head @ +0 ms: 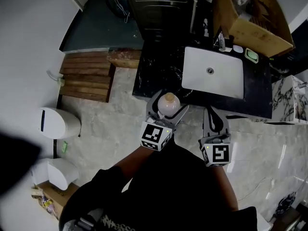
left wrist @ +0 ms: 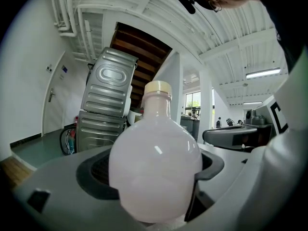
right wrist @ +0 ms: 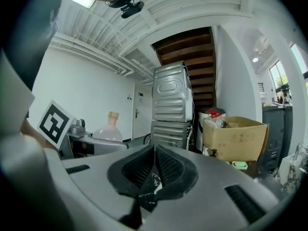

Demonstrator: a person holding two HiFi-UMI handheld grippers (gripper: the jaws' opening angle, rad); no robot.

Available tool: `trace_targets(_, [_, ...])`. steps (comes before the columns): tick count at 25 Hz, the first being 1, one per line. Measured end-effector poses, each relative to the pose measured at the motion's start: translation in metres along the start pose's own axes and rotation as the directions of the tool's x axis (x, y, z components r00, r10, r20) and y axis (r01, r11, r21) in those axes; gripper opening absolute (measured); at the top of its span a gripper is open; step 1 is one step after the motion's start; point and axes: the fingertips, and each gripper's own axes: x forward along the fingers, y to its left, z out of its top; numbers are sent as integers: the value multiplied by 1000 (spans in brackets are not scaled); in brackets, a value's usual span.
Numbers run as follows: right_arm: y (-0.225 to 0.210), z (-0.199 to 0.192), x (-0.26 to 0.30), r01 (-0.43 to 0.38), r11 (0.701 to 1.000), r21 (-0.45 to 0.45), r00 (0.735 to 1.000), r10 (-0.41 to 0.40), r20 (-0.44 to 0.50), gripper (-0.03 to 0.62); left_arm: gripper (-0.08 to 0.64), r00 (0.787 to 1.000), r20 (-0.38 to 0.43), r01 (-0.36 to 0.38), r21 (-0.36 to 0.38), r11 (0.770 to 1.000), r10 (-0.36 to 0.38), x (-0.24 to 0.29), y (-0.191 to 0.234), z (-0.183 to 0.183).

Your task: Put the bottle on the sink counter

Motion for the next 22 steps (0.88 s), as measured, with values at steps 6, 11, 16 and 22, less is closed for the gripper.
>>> trace_targets(6, [-4, 9, 58, 16, 1000, -19, 1000, -16, -1, 40, 410, 1000, -1, 12, -6, 1000, -12, 34, 55, 6])
trace_targets(11, [1, 3, 89, 32, 997, -66, 999, -34, -40, 40, 410, 1000, 7, 1, -23, 1000, -1, 50, 100, 8])
trace_targets(16, [2, -4, 114, 40, 999, -14, 998, -40, -47, 40, 410, 1000, 14, -1, -31, 1000, 2, 60, 125, 7])
trace_targets(22, [2, -4, 143, 2, 1000, -19, 999, -3, -50, 40, 410, 999, -3, -39, -51, 998, 39, 72, 143, -3])
